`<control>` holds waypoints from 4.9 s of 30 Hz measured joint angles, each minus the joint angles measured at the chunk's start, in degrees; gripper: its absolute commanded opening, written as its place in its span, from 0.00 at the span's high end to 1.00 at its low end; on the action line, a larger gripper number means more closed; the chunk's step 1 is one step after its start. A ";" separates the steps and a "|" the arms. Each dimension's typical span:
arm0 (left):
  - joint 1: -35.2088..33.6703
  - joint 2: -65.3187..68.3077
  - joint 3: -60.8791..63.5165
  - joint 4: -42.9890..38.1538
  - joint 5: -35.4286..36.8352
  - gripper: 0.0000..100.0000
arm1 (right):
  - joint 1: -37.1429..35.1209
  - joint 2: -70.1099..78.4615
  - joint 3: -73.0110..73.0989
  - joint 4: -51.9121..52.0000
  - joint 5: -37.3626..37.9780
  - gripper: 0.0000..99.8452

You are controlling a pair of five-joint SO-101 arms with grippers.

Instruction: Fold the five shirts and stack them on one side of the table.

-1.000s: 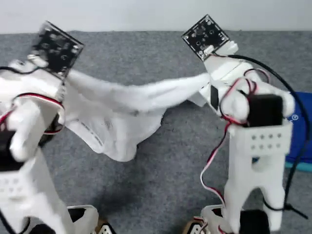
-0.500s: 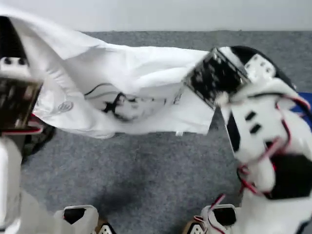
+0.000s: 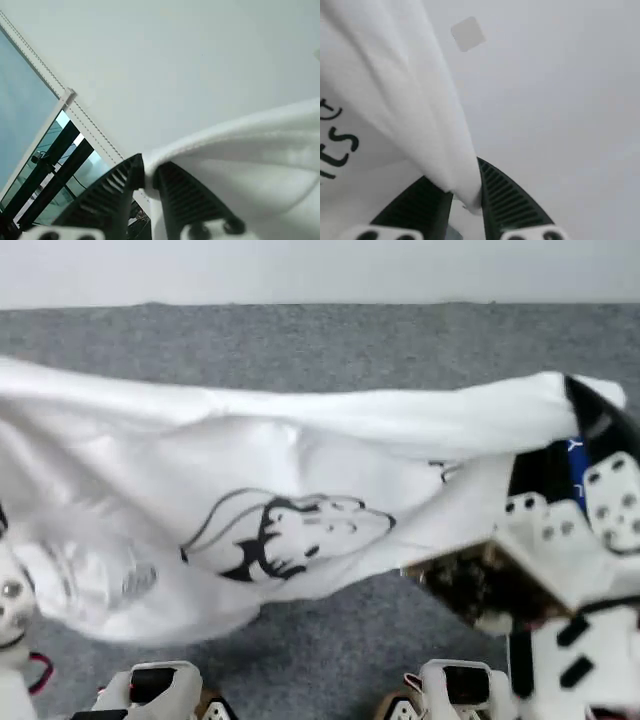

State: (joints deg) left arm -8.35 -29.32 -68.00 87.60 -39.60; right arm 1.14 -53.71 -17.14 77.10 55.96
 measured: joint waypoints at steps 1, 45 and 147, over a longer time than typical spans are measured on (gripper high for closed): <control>0.00 0.00 -0.09 1.05 -0.09 0.99 | 0.18 0.00 0.00 1.41 0.70 0.99; 3.69 57.14 41.23 -43.52 -11.16 0.99 | -1.49 83.25 16.00 -70.15 15.56 0.99; 16.70 -15.12 115.34 11.34 -11.96 0.84 | -0.53 79.47 -2.20 23.38 -0.79 0.77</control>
State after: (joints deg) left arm 8.35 -44.44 47.34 98.95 -51.56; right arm 0.62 25.76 -19.34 100.48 55.16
